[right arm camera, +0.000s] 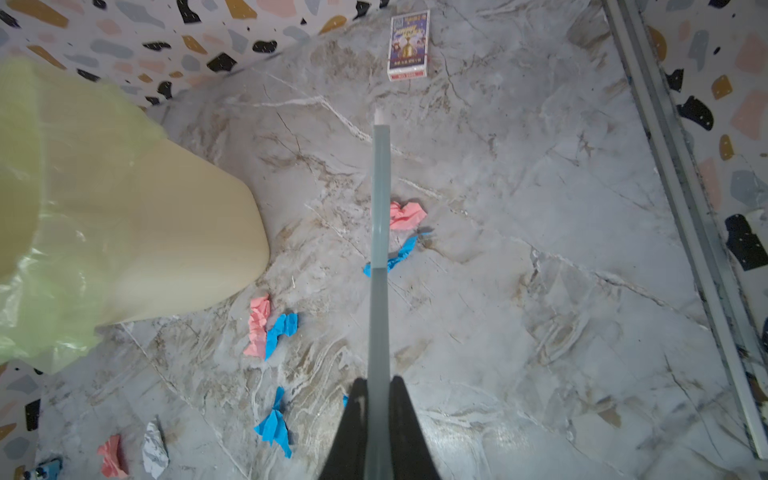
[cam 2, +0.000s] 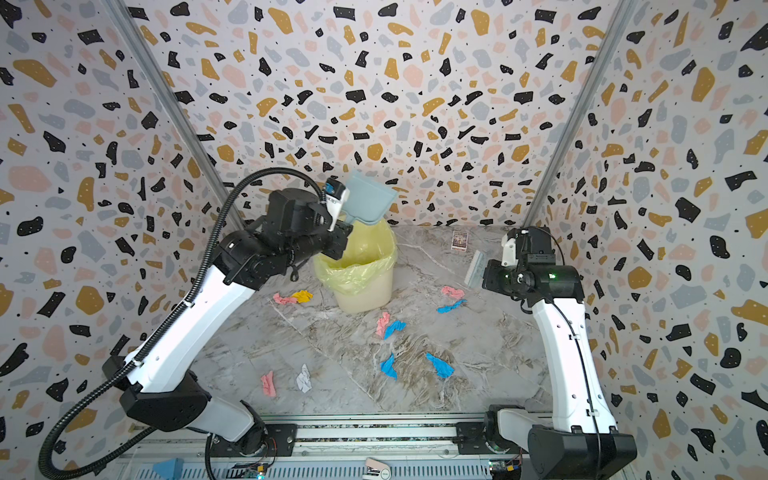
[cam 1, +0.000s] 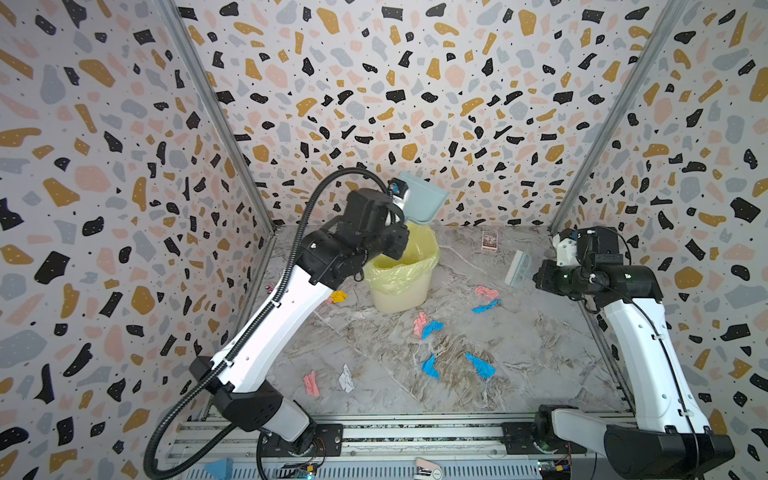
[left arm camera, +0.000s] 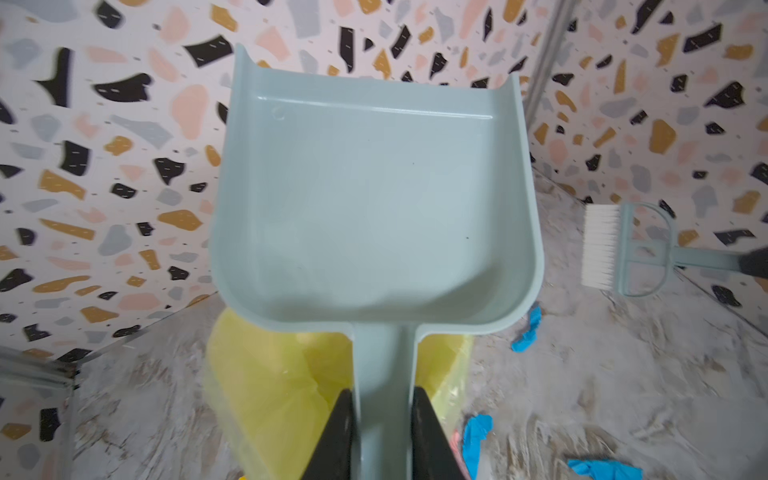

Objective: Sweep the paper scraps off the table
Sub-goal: 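Lift the dustpan with the left gripper while the right arm lowers the brush, then set the dustpan on the table near the blue scraps with the left gripper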

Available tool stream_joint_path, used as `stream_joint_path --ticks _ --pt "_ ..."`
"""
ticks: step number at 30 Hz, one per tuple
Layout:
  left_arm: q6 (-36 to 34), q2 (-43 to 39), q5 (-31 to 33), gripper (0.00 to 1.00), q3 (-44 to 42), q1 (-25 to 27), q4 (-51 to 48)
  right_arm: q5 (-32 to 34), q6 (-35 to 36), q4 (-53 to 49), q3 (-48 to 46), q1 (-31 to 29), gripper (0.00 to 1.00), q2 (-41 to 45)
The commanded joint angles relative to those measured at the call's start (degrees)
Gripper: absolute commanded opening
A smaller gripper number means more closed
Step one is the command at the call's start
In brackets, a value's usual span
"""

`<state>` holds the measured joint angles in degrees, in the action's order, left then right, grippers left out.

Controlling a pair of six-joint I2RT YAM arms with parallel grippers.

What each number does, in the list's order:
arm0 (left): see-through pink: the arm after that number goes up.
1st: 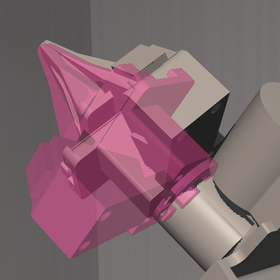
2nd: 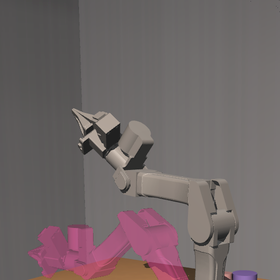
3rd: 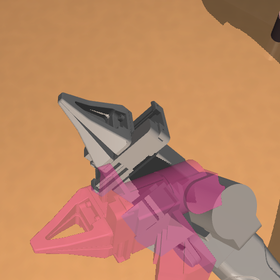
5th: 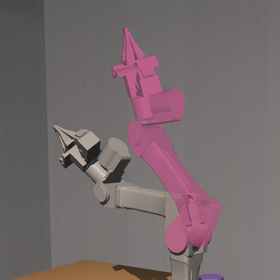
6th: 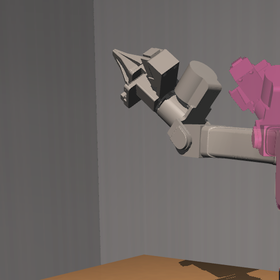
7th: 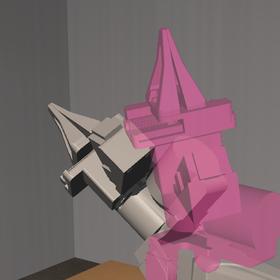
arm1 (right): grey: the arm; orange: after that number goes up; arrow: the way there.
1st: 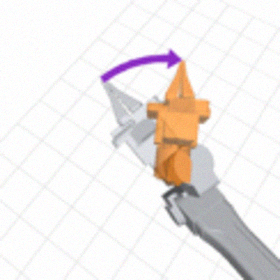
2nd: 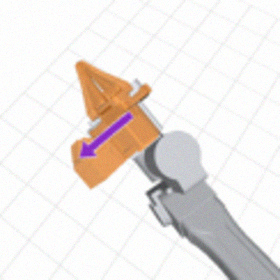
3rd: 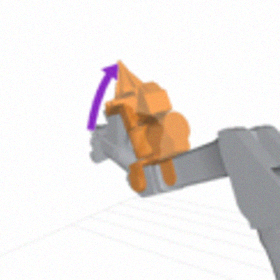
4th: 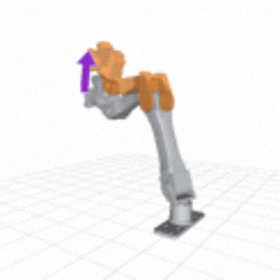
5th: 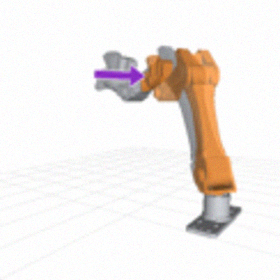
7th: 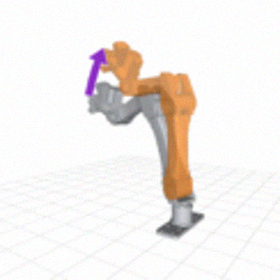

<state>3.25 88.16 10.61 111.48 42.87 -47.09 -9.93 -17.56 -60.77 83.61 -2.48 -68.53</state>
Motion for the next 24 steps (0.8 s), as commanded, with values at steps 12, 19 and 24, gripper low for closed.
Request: stream_joint_path --ticks 12,19,24 --pt "3.57 0.31 -10.47 0.0 -19.64 16.59 -1.05 3.89 -2.34 -9.98 -5.17 -6.83 0.0 2.39" --pt "4.73 -1.19 -14.65 0.0 -31.83 20.26 2.67 4.76 -3.66 -11.75 -8.47 -11.06 0.0 2.97" --pt "3.57 -0.7 -17.46 0.0 -36.07 20.32 3.58 7.13 -4.05 -14.35 -8.82 -15.01 0.0 1.84"
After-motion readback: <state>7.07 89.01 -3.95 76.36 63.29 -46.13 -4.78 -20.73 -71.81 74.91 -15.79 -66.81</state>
